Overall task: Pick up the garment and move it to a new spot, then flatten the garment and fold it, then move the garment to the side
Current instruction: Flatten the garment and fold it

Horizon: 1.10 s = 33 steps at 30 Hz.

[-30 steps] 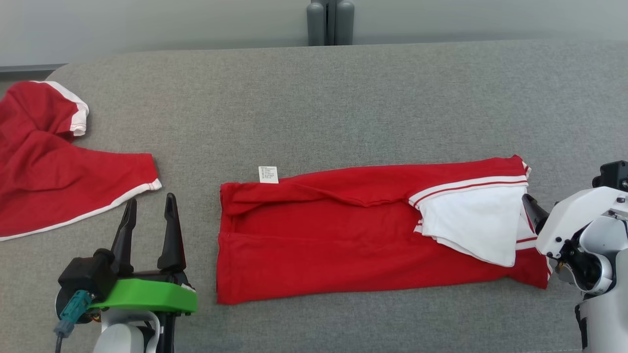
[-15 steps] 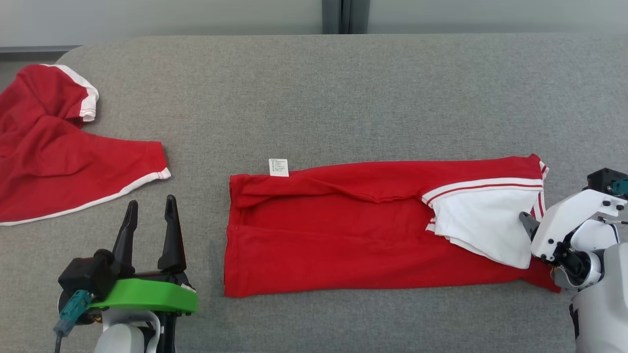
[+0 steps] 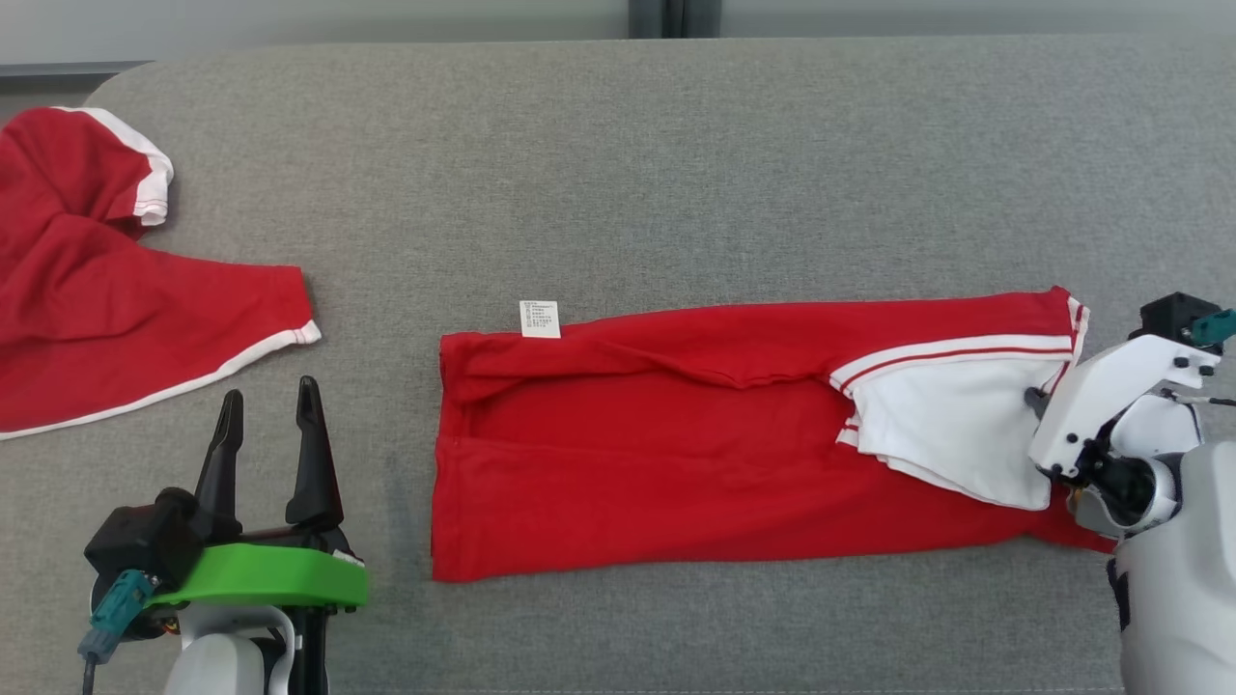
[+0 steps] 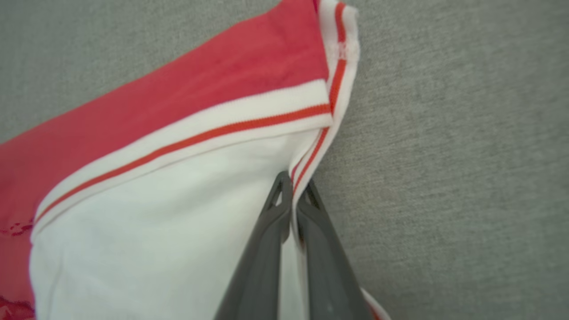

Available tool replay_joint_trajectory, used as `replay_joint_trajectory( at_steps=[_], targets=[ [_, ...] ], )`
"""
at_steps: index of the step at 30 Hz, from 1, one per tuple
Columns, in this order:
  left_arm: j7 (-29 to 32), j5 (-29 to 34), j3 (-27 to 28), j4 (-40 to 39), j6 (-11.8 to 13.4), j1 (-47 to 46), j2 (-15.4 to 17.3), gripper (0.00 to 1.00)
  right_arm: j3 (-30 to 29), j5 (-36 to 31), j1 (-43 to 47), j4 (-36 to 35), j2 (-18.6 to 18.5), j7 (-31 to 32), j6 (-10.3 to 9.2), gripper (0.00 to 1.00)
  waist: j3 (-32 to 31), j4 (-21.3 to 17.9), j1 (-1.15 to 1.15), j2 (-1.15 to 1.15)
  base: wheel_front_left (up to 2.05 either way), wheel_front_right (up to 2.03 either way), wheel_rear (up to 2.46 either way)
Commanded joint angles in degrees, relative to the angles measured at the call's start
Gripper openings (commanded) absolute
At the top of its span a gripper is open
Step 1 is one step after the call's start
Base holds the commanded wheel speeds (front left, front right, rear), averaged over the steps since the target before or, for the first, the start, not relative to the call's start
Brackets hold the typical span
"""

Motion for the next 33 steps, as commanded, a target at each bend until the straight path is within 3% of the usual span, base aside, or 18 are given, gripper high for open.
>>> replay_joint_trajectory(
  at_steps=[1, 11, 16, 22, 25, 33],
  targets=[
    [-0.02, 0.32, 0.11, -0.14, -0.24, -0.53, 0.03, 1.0, -1.25, -0.48, -0.22, -0.6, -1.42, -0.31, -0.05, 0.0, 0.22, -0.74, 0.0, 0.0, 0.0, 0.0, 0.0],
    [-0.03, 0.44, -0.8, -0.14, -0.22, -1.39, 0.05, 1.0, -10.9, -4.67, 0.76, -9.29, -7.34, -0.2, -0.05, 0.0, -0.16, -2.2, 0.0, 0.0, 0.0, 0.0, 0.0],
    [-0.03, 0.31, -1.64, 0.12, -0.22, -1.54, 0.05, 1.0, -12.85, -7.13, 1.81, -14.0, -9.24, 1.02, -0.05, 0.0, -0.59, -2.02, 0.0, 0.0, 0.0, 0.0, 0.0],
    [-0.02, 0.72, -1.84, 0.52, -0.22, -0.62, 0.05, 1.0, -7.12, -1.51, 3.72, -19.43, -6.38, 4.88, -0.02, 0.0, -1.87, -1.77, 0.0, 0.0, 0.0, 0.0, 0.0],
    [-0.03, 1.18, -1.79, 0.62, -0.22, -0.36, 0.05, 1.0, -1.87, 1.92, 5.16, -22.31, -3.5, 7.0, 0.0, 0.0, -2.74, -1.41, 0.0, 0.0, 0.0, 0.0, 0.0],
    [-0.02, 0.63, -2.18, 0.86, -0.22, 0.14, 0.05, 1.0, 13.21, 5.87, 8.06, -26.4, -0.2, 9.15, -0.01, 0.0, -3.79, -0.75, 0.0, 0.0, 0.0, 0.0, 0.0]
  ],
)
